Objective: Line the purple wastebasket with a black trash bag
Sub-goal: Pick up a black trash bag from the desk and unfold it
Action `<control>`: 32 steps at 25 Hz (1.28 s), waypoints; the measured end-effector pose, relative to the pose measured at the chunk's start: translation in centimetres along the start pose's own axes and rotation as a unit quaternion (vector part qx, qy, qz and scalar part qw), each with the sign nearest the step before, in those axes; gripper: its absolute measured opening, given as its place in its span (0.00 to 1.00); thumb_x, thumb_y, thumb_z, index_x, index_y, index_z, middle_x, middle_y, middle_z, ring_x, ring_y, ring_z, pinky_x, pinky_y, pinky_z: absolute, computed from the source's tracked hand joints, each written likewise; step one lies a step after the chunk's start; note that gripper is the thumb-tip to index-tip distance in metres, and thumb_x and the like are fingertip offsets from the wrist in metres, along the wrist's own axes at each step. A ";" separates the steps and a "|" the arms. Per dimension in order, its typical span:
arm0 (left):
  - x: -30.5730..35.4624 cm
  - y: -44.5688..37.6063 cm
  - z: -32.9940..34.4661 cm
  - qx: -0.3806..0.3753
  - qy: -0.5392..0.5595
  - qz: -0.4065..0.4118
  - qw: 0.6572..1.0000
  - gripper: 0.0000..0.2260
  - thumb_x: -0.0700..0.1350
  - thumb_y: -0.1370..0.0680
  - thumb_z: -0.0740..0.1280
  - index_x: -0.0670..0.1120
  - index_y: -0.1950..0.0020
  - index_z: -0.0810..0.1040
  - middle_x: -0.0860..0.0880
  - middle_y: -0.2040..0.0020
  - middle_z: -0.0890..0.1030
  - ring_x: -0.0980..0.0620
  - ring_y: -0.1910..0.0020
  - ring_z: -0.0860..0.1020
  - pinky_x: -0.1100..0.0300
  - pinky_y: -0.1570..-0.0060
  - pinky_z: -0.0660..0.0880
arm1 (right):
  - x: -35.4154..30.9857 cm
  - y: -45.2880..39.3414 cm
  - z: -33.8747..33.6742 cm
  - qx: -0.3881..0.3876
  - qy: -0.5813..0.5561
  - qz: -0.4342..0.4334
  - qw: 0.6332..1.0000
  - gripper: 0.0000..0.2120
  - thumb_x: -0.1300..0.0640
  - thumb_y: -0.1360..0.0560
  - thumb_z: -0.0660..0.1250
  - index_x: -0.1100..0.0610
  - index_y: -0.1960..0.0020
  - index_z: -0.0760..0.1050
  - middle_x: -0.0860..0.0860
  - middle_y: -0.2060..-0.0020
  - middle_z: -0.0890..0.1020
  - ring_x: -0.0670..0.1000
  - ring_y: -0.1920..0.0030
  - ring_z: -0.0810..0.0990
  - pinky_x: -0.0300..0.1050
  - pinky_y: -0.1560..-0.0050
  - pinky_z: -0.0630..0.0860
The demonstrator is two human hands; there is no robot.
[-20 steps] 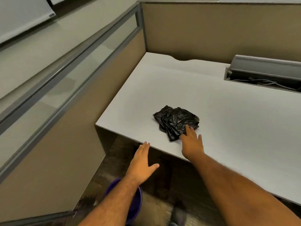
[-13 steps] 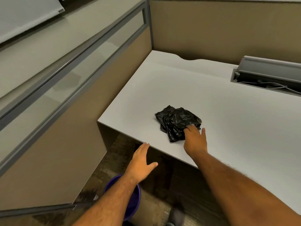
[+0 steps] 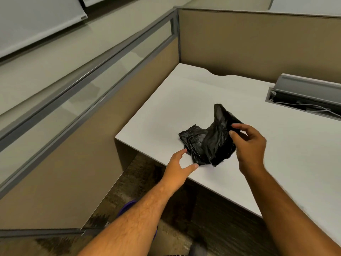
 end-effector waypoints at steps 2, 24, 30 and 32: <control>1.8 0.1 -0.1 0.014 0.071 0.018 0.997 0.37 0.56 0.28 0.80 0.60 0.21 0.71 0.54 0.19 0.69 0.54 0.21 0.67 0.57 0.28 0.64 | -2.1 0.7 0.2 -0.021 -0.089 0.018 0.996 0.15 0.67 0.22 0.75 0.47 0.47 0.89 0.46 0.46 0.91 0.49 0.45 0.91 0.42 0.50 0.87; 0.0 8.7 -18.5 0.192 0.248 0.060 0.948 0.06 0.51 0.24 0.79 0.55 0.48 0.88 0.50 0.50 0.91 0.51 0.50 0.90 0.58 0.55 0.86 | 3.3 20.4 16.0 -0.282 -0.073 0.237 0.927 0.38 0.28 0.27 0.72 0.44 0.23 0.74 0.45 0.27 0.81 0.53 0.25 0.79 0.60 0.29 0.77; -3.4 11.9 -28.1 0.223 0.275 0.025 0.935 0.18 0.59 0.23 0.76 0.49 0.40 0.85 0.46 0.48 0.91 0.48 0.51 0.90 0.54 0.53 0.87 | 5.3 26.0 19.7 -0.183 -0.137 0.323 0.918 0.16 0.64 0.19 0.71 0.64 0.31 0.81 0.64 0.39 0.88 0.61 0.43 0.91 0.57 0.42 0.87; -5.5 13.0 -32.3 0.233 0.296 0.001 0.927 0.18 0.59 0.25 0.77 0.47 0.44 0.84 0.45 0.53 0.91 0.43 0.53 0.90 0.47 0.52 0.87 | 5.7 27.7 20.3 -0.149 -0.158 0.356 0.909 0.17 0.62 0.18 0.70 0.64 0.30 0.80 0.66 0.37 0.87 0.64 0.39 0.88 0.61 0.38 0.85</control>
Point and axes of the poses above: each hand's wrist, its own y-axis away from the middle knuckle, its own z-axis out of the palm, x = y × z, the point moved 6 cm from there along -y, towards the middle knuckle
